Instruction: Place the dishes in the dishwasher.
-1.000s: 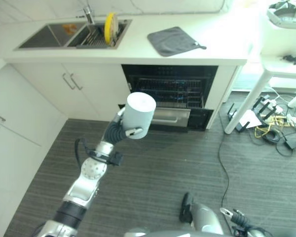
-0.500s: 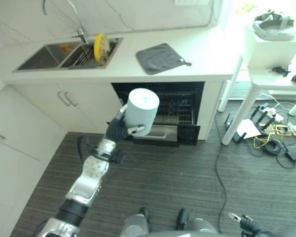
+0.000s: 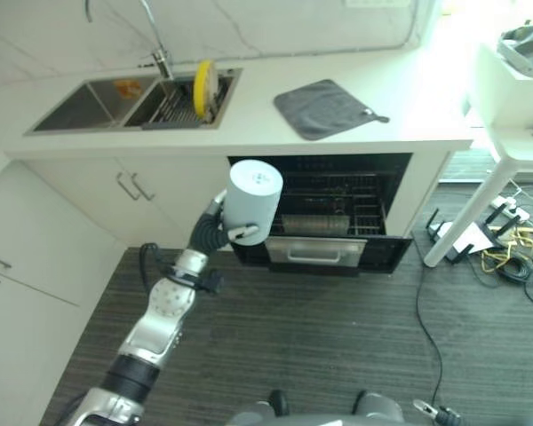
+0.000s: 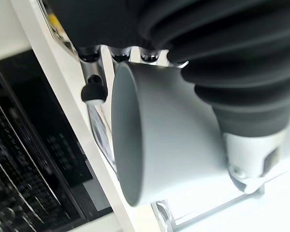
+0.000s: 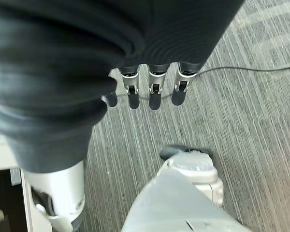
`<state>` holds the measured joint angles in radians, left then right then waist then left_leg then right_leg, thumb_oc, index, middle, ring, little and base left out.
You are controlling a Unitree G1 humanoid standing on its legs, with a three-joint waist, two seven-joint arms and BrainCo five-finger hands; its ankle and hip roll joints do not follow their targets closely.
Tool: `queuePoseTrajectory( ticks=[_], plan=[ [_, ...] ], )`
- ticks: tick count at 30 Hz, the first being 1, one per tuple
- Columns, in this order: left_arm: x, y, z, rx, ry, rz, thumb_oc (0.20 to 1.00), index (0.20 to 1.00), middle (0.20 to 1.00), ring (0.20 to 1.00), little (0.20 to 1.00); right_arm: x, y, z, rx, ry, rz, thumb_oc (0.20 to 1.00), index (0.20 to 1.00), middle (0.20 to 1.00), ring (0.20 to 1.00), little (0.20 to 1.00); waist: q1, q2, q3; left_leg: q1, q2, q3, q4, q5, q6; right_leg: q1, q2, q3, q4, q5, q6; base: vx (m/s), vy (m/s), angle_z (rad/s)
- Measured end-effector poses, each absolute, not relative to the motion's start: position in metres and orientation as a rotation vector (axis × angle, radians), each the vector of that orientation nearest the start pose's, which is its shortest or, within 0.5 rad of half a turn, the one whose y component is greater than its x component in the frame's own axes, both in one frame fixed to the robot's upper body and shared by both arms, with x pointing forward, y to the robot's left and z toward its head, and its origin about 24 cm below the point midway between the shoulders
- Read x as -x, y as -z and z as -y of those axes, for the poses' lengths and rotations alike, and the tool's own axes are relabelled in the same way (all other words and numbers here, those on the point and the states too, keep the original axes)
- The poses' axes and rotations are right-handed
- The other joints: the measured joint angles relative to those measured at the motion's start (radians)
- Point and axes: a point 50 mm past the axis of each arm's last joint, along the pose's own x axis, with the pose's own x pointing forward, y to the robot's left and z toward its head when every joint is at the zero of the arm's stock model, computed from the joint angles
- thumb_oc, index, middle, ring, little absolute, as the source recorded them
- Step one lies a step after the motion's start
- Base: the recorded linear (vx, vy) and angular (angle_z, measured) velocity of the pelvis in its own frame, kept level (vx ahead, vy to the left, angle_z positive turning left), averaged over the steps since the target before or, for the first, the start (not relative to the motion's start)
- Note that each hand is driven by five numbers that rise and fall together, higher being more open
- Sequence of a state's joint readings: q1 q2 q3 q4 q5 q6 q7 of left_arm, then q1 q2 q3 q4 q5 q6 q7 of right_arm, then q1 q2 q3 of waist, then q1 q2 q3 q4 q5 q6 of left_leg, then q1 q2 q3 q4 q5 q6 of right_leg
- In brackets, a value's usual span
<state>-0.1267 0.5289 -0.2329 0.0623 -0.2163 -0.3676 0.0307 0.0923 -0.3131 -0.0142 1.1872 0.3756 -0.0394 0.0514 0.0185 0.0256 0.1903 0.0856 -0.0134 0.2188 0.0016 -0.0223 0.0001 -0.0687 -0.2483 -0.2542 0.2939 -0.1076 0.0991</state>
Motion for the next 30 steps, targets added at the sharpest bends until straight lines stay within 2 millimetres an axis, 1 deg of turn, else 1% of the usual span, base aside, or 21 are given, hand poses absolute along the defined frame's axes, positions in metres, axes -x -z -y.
queuePoseTrajectory(
  ticks=[1,3,5,7,8,9,11,14,15,17,18,19,20,21,22,23,24,26,27,28,30],
  plan=[
    [-0.267,-0.095,-0.186,-0.285,0.239,0.351,0.200,0.200,0.200,0.200,0.200,-0.066,0.153,0.270,-0.083,0.380,-1.152,1.000,1.000,1.000,1.000,1.000,0.011,-0.008,0.002,0.005,-0.011,0.016,0.002,-0.010,0.013,0.003,-0.012,-0.006,0.002,0.021,0.020,0.14,0.242,-0.27],
    [-0.267,-0.095,-0.186,-0.287,0.240,0.351,0.200,0.200,0.200,0.200,0.200,-0.076,0.153,0.264,-0.085,0.348,-1.125,1.000,1.000,1.000,1.000,1.000,0.019,-0.011,0.006,0.012,-0.012,0.042,0.000,-0.019,0.026,-0.010,-0.032,-0.039,0.023,0.053,0.011,0.09,0.166,-0.31],
    [-0.266,-0.094,-0.187,-0.289,0.236,0.341,0.200,0.200,0.200,0.200,0.200,-0.081,0.152,0.259,-0.079,0.320,-1.112,1.000,1.000,1.000,1.000,1.000,0.031,-0.018,0.009,0.032,-0.010,0.088,-0.001,-0.032,0.042,-0.017,-0.044,-0.113,0.040,0.087,0.012,0.12,0.112,-0.53],
    [-0.266,-0.093,-0.187,-0.289,0.235,0.335,0.200,0.200,0.200,0.200,0.200,-0.085,0.152,0.258,-0.083,0.315,-1.107,1.000,1.000,1.000,1.000,1.000,0.035,-0.018,0.012,0.043,-0.013,0.094,-0.003,-0.056,0.049,-0.046,-0.046,-0.113,0.107,0.065,0.042,0.06,0.020,-0.39],
    [-0.267,-0.094,-0.187,-0.290,0.235,0.339,0.200,0.200,0.200,0.200,0.200,-0.084,0.152,0.258,-0.084,0.318,-1.110,1.000,1.000,1.000,1.000,1.000,0.024,-0.024,0.016,0.050,-0.014,0.094,-0.001,-0.052,0.048,-0.056,-0.042,-0.107,0.133,0.054,0.057,0.07,-0.041,-0.01],
    [-0.267,-0.095,-0.188,-0.295,0.235,0.341,0.200,0.200,0.200,0.200,0.200,-0.084,0.152,0.258,-0.084,0.318,-1.110,1.000,1.000,1.000,1.000,1.000,0.014,-0.026,0.019,0.048,-0.012,0.097,-0.003,-0.047,0.048,-0.066,-0.035,-0.108,0.124,0.054,0.058,0.16,-0.060,0.05],
    [-0.267,-0.095,-0.188,-0.295,0.229,0.340,0.200,0.200,0.200,0.200,0.200,-0.081,0.153,0.258,-0.084,0.321,-1.119,1.000,1.000,1.000,1.000,1.000,0.009,-0.035,0.022,0.048,-0.016,0.098,-0.008,-0.049,0.045,-0.077,-0.035,-0.108,0.042,0.059,0.062,0.20,-0.080,0.02],
    [-0.267,-0.095,-0.188,-0.294,0.223,0.338,0.200,0.200,0.200,0.200,0.200,-0.082,0.153,0.259,-0.086,0.324,-1.118,1.000,1.000,1.000,1.000,1.000,-0.004,-0.036,0.027,0.054,-0.018,0.093,-0.020,-0.049,0.040,-0.082,-0.036,-0.078,-0.089,0.086,0.096,0.25,-0.096,0.04],
    [-0.267,-0.095,-0.188,-0.294,0.222,0.338,0.200,0.200,0.200,0.200,0.200,-0.083,0.152,0.259,-0.088,0.326,-1.115,1.000,1.000,1.000,1.000,1.000,-0.010,-0.036,0.027,0.060,-0.019,0.089,-0.020,-0.055,0.031,-0.096,-0.042,-0.055,-0.121,0.115,0.107,0.24,-0.100,0.06],
    [-0.267,-0.095,-0.188,-0.291,0.221,0.338,0.200,0.200,0.200,0.200,0.200,-0.083,0.153,0.259,-0.092,0.327,-1.118,1.000,1.000,1.000,1.000,1.000,-0.012,-0.039,0.030,0.085,-0.017,0.087,-0.020,-0.066,0.014,-0.102,-0.050,-0.053,-0.161,0.159,0.108,0.22,-0.116,0.07],
    [-0.267,-0.094,-0.187,-0.287,0.220,0.335,0.200,0.200,0.200,0.200,0.200,-0.082,0.153,0.259,-0.092,0.328,-1.123,1.000,1.000,1.000,1.000,1.000,-0.012,-0.040,0.031,0.096,-0.015,0.080,-0.018,-0.073,0.003,-0.092,-0.051,-0.055,-0.158,0.200,0.088,0.22,-0.173,0.16],
    [-0.266,-0.092,-0.186,-0.275,0.218,0.331,0.200,0.200,0.200,0.200,0.200,-0.081,0.153,0.261,-0.087,0.331,-1.130,1.000,1.000,1.000,1.000,1.000,-0.015,-0.024,0.033,0.108,0.002,0.069,-0.017,-0.077,-0.009,-0.072,-0.033,-0.065,-0.155,0.216,0.043,0.29,-0.244,0.23],
    [-0.265,-0.090,-0.181,-0.253,0.219,0.331,0.200,0.200,0.200,0.200,0.200,-0.084,0.150,0.266,-0.076,0.336,-1.123,1.000,1.000,1.000,1.000,1.000,-0.009,0.007,0.043,0.108,0.062,0.065,0.038,-0.080,-0.018,-0.034,0.021,-0.092,-0.149,0.171,0.009,0.35,-0.290,0.14],
    [-0.266,-0.090,-0.183,-0.252,0.207,0.333,0.200,0.200,0.200,0.200,0.200,-0.088,0.149,0.266,-0.073,0.334,-1.112,1.000,1.000,1.000,1.000,1.000,-0.004,0.008,0.042,0.110,0.095,0.063,0.074,-0.080,-0.018,-0.009,0.048,-0.099,-0.141,0.139,-0.008,0.43,-0.340,0.09],
    [-0.266,-0.091,-0.182,-0.250,0.203,0.336,0.200,0.200,0.200,0.200,0.200,-0.090,0.148,0.268,-0.068,0.335,-1.104,1.000,1.000,1.000,1.000,1.000,-0.002,0.008,0.042,0.109,0.108,0.060,0.094,-0.078,-0.018,-0.004,0.055,-0.108,-0.120,0.112,-0.014,0.43,-0.339,0.17],
    [-0.264,-0.091,-0.183,-0.244,0.193,0.337,0.200,0.200,0.200,0.200,0.200,-0.096,0.147,0.269,-0.064,0.334,-1.092,1.000,1.000,1.000,1.000,1.000,-0.009,0.007,0.043,0.086,0.130,0.024,0.152,-0.077,-0.020,-0.001,0.069,-0.108,-0.092,0.071,-0.022,0.30,-0.255,0.28],
    [-0.260,-0.089,-0.183,-0.240,0.186,0.333,0.200,0.200,0.200,0.200,0.200,-0.096,0.146,0.270,-0.063,0.336,-1.092,1.000,1.000,1.000,1.000,1.000,-0.007,0.002,0.042,0.067,0.137,0.006,0.205,-0.068,-0.032,0.015,0.076,-0.108,-0.092,0.051,-0.037,0.24,-0.243,0.16],
    [-0.255,-0.085,-0.186,-0.235,0.175,0.317,0.200,0.200,0.200,0.200,0.200,-0.097,0.145,0.274,-0.051,0.340,-1.088,1.000,1.000,1.000,1.000,1.000,0.015,0.001,0.035,0.069,0.151,-0.010,0.238,-0.025,-0.039,0.030,0.092,-0.100,-0.088,0.023,-0.055,0.17,-0.192,-0.09],
    [-0.255,-0.086,-0.187,-0.237,0.168,0.320,0.200,0.200,0.200,0.200,0.200,-0.100,0.143,0.275,-0.047,0.337,-1.080,1.000,1.000,1.000,1.000,1.000,0.017,0.001,0.034,0.053,0.158,-0.035,0.259,-0.003,-0.064,0.027,0.097,-0.103,-0.077,0.004,-0.066,0.13,-0.168,-0.06],
    [-0.255,-0.087,-0.190,-0.236,0.154,0.324,0.200,0.200,0.200,0.200,0.200,-0.106,0.142,0.275,-0.044,0.331,-1.062,1.000,1.000,1.000,1.000,1.000,0.020,0.000,0.033,0.036,0.166,-0.064,0.280,0.023,-0.076,0.025,0.107,-0.106,-0.062,-0.001,-0.095,0.15,-0.194,0.04],
    [-0.255,-0.088,-0.192,-0.234,0.138,0.329,0.200,0.200,0.200,0.200,0.200,-0.112,0.140,0.275,-0.040,0.324,-1.049,1.000,1.000,1.000,1.000,1.000,0.021,-0.003,0.033,-0.002,0.177,-0.118,0.356,0.060,-0.103,0.023,0.119,-0.110,-0.041,-0.030,-0.126,0.08,-0.116,-0.02]
  ],
)
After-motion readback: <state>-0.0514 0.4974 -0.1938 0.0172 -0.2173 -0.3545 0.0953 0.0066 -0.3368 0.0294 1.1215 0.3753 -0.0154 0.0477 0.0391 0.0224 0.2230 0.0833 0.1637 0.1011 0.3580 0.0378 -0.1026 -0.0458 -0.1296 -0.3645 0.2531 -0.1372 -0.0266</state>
